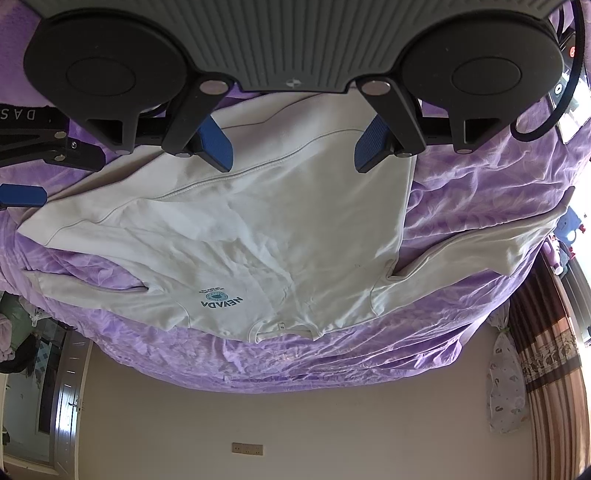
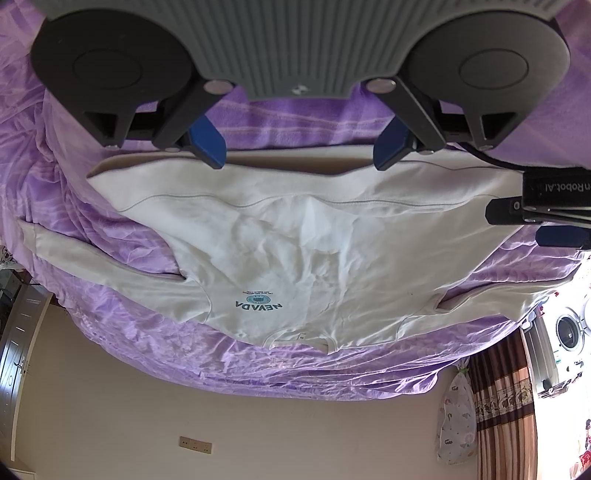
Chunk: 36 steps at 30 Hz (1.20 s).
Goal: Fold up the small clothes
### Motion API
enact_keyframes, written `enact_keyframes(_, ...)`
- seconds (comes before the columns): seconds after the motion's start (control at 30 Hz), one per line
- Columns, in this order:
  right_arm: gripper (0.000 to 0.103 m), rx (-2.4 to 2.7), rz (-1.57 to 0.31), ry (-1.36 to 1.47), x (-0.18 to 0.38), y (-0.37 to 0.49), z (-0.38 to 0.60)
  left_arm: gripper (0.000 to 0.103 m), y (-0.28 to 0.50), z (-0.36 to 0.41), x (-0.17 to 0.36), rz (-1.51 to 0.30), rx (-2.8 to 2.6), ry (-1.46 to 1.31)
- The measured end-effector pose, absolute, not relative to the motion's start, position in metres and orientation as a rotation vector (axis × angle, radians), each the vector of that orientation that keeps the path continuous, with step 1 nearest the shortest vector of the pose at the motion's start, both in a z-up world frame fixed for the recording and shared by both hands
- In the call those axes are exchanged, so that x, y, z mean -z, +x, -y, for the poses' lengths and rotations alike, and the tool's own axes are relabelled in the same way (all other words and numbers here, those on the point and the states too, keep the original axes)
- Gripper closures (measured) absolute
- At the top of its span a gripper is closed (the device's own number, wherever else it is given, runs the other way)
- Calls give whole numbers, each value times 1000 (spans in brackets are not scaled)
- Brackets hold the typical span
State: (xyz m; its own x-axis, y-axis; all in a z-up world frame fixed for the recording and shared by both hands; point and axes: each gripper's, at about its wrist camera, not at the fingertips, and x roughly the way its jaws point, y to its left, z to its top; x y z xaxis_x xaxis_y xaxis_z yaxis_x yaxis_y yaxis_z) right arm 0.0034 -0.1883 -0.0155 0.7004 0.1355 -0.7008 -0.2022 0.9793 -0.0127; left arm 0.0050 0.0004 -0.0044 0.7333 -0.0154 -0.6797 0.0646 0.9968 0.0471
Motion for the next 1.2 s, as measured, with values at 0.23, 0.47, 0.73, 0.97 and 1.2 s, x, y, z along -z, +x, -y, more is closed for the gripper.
enact_keyframes(0.23,20,-187,-774,-94,14,2,189,15,5,-1,4,-746,43,69)
enact_keyframes(0.47,20,-187,-775,-95,14,3,188,15,4,-1,4,-745,43,69)
enact_keyframes(0.73,20,-187,-775,-96,15,3,188,15,4,-1,4,-745,43,69)
enact_keyframes(0.97,20,-187,-776,-97,14,2,188,15,4,0,4,-745,43,70)
enact_keyframes(1.2,20,-187,-776,-97,14,2,189,15,4,0,4,-744,43,70)
